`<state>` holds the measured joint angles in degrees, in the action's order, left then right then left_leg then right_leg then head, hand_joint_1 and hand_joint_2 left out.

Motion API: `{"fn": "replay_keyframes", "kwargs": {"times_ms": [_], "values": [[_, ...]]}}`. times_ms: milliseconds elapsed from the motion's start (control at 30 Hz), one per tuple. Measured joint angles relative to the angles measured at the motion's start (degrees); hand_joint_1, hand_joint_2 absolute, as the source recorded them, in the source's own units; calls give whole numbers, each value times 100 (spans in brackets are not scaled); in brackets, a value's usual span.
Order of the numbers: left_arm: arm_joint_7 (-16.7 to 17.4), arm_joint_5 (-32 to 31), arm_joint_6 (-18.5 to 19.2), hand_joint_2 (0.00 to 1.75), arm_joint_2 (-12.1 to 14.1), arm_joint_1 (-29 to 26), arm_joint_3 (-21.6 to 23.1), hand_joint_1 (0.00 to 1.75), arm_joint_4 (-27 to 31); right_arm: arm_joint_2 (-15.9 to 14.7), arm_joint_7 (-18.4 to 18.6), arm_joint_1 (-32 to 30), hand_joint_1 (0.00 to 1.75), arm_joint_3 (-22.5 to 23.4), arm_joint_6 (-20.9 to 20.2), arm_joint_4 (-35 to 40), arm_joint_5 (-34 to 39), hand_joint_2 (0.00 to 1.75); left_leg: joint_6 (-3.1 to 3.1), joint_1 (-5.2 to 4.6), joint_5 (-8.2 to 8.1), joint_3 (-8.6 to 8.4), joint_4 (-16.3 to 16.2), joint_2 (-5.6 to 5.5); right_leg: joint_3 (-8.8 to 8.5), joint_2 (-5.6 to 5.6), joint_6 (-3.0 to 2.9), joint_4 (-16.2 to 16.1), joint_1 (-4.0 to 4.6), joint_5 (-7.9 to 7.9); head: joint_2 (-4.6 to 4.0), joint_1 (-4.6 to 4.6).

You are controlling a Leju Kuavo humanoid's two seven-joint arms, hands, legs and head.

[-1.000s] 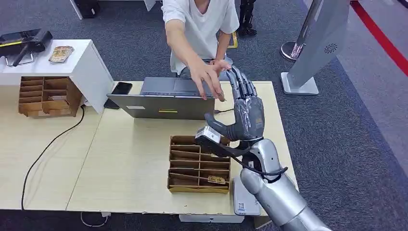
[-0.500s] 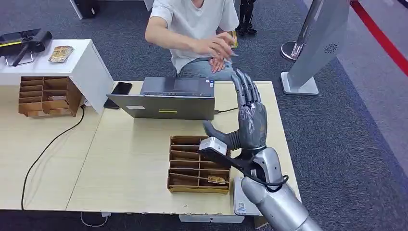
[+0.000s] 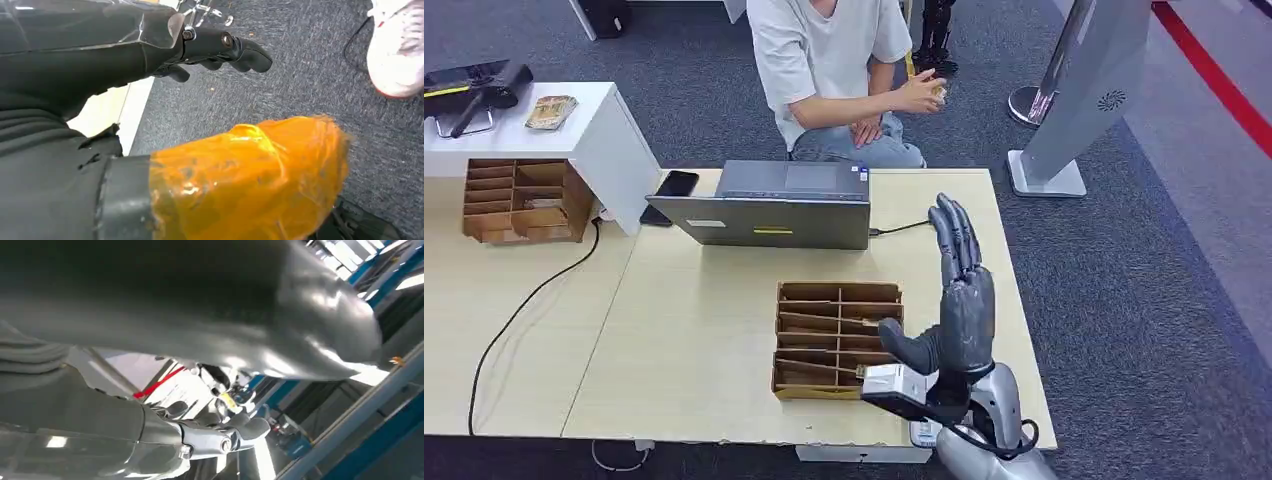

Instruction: Pass the card to the sensor for recognition and then transmit it.

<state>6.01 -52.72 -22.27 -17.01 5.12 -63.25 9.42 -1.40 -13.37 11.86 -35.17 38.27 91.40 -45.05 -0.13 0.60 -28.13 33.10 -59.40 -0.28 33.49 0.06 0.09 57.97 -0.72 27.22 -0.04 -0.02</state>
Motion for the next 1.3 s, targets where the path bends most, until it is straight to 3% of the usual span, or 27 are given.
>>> {"fn": "replay_keyframes", "kwargs": {"times_ms": [167, 300, 700, 1000, 1100, 1300], "values": [[7, 134, -114, 0, -46, 2, -83, 0, 0, 169, -843, -770, 0, 212, 2, 296, 129, 0, 0, 0, -10, 0, 1, 1, 1, 1, -1, 0, 0, 9, 0, -2], [50, 208, -177, 0, -52, 5, -168, 0, 0, 358, -1140, -1190, 0, 367, 2, 328, 273, 0, 1, 1, -10, 1, 1, 1, 1, 1, -3, 0, 0, 12, 0, 0], [55, 241, -192, 0, -61, 8, -260, 0, 0, 558, -1192, -1525, 0, 520, 2, 337, 330, 0, 1, 0, -10, -2, 0, 2, -1, 1, -3, 0, 0, 12, 0, 0], [72, 363, -300, 0, -92, 17, -361, 0, 0, 813, -1686, -1931, 0, 700, 2, 326, 440, 0, 1, 1, -10, -2, 1, 3, -1, 2, -4, 0, 0, 13, 0, 0], [72, 406, -315, 0, -96, 23, -420, 0, 2, 846, -1728, -2029, 0, 728, 2, 306, 786, 0, 1, 1, -10, -1, 2, 3, -2, 2, -3, 0, 0, 13, 0, 0], [35, 435, -306, 0, -96, 31, -457, 0, 2, 674, -1339, -2064, 0, 433, -4, 241, 2071, 0, 1, -1, -10, -2, 1, 4, -3, 2, -3, 0, 0, 13, 0, 0]]}}
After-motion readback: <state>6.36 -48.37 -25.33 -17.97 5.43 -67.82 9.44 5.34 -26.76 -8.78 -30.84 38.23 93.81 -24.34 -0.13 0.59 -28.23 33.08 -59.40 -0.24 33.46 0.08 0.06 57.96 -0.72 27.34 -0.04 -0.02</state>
